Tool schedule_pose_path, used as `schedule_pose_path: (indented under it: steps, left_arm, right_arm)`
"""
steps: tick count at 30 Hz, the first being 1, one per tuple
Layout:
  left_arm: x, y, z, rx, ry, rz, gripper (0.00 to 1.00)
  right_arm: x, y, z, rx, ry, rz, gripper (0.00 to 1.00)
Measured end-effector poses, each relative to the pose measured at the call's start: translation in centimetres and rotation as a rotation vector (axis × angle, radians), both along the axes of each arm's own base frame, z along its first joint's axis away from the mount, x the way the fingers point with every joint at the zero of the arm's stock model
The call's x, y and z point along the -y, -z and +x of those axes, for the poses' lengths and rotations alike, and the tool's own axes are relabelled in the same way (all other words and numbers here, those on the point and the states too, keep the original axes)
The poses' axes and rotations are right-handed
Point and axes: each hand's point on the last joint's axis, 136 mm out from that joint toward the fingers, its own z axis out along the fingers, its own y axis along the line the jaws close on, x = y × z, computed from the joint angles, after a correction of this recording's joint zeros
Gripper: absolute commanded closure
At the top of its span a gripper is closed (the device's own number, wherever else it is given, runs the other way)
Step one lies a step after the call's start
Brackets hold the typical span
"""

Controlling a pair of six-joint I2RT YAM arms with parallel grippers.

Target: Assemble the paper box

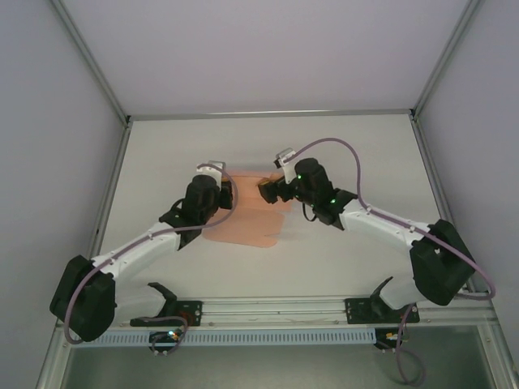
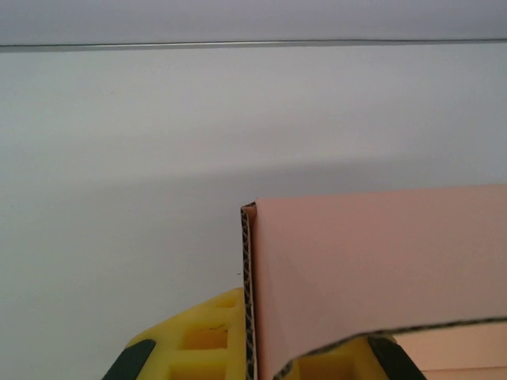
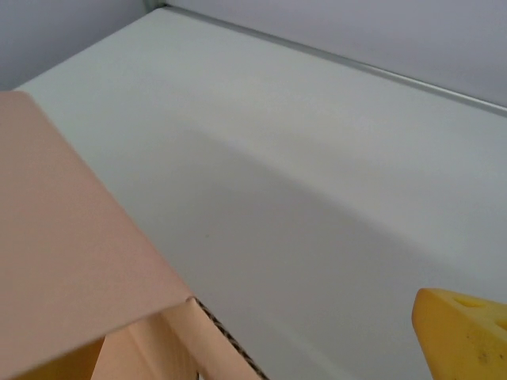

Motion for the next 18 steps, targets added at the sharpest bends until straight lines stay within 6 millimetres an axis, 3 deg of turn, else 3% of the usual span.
schedule_pose_path:
  steps: [8,16,18]
  left_arm:
    - [-0.4,-0.2,0.1,0.011,-0.039,-0.025,1.0]
    - [-2.6,-1.2,0.1,0.036,-0.098,-0.081,1.0]
    - [-2.9,-1.8,0.1,0.051,-0.104,-0.093,1.0]
  right_arm:
    - [0.7,-0.5,0.1,0.058,0.114,-0.047,0.0]
    - [5.6,-3.8,-5.0,0.068,0.117,-0.036,0.0]
    - [6.8,-3.8,-6.0,0.057,0.125,-0.041,0.0]
